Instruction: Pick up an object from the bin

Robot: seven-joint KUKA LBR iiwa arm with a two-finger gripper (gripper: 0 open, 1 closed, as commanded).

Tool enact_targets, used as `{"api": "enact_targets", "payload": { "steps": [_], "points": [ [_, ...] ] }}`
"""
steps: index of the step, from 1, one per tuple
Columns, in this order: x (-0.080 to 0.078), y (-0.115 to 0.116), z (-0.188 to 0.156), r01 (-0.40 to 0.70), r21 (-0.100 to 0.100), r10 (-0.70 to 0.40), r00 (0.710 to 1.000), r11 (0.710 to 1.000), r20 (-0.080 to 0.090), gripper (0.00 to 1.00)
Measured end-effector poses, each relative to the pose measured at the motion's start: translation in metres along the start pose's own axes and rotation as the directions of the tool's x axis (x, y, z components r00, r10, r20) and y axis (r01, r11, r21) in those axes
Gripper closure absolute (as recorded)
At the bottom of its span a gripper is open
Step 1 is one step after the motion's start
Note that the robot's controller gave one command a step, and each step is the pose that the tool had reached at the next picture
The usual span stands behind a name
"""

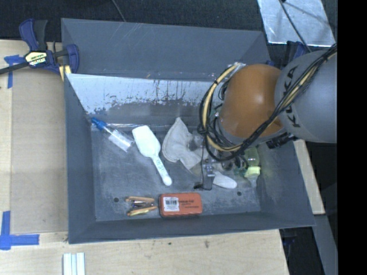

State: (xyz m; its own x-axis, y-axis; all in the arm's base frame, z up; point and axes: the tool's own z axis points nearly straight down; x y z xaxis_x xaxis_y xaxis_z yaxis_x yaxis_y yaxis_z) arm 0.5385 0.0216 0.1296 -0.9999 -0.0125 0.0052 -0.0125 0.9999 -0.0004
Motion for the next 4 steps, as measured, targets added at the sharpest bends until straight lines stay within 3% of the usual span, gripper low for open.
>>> {"api": "enact_targets", "payload": {
  "steps": [1,2,3,4],
  "points": [
    [-0.026,-0.017,-0.018,0.018,0.000,-0.018,1.000,1.000,0.022,0.00],
    [-0.063,-0.013,0.012,-0.057,-0.001,0.057,0.998,0.998,0.008,0.00],
    [-0.047,-0.041,0.051,-0.045,-0.002,0.045,0.999,0.999,0.009,1.00],
    [-0.047,-0.041,0.051,-0.046,-0.002,0.046,0.999,0.999,0.009,1.00]
  ]
}}
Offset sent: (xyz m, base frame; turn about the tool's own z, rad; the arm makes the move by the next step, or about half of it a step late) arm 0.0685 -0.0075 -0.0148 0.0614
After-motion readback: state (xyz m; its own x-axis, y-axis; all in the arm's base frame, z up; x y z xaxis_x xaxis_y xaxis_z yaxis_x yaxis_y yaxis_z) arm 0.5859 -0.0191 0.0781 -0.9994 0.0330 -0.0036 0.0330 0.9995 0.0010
